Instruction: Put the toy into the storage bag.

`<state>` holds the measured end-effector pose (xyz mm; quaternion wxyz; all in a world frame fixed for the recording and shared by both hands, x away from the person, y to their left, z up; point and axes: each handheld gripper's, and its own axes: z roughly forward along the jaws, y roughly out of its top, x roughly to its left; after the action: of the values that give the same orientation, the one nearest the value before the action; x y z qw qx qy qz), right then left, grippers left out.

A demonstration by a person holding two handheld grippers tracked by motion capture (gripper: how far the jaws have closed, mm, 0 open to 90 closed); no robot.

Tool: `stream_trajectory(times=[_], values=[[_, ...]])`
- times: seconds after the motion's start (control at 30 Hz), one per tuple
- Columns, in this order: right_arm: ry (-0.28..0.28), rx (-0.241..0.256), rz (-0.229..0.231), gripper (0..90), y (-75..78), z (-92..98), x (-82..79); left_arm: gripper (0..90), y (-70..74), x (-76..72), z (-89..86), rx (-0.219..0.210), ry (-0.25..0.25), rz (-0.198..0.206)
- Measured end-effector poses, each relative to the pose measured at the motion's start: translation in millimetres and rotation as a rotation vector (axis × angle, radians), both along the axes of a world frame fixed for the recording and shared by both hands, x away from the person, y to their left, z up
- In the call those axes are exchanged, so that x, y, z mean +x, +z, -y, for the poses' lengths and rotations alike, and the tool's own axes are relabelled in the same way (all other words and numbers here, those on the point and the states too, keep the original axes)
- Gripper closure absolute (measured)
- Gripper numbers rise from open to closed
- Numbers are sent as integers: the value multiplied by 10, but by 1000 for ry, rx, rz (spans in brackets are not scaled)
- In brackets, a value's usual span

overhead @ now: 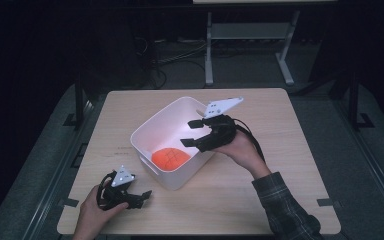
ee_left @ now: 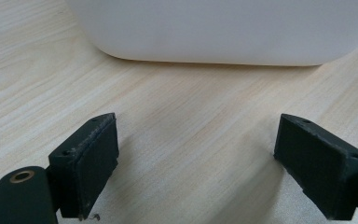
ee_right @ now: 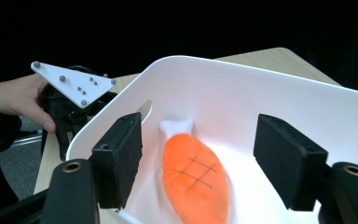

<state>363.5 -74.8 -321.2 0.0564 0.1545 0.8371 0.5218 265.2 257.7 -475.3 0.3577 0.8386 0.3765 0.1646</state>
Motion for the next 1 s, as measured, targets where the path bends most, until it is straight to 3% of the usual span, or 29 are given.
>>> stream_trajectory(times=[0.57, 1.0], values=[[-110, 28, 1, 307, -51, 670, -228, 127, 1, -1, 0, 0, 1, 0], [-183, 17, -35, 209, -310, 1015, -402, 127, 1, -1, 0, 0, 0, -1]])
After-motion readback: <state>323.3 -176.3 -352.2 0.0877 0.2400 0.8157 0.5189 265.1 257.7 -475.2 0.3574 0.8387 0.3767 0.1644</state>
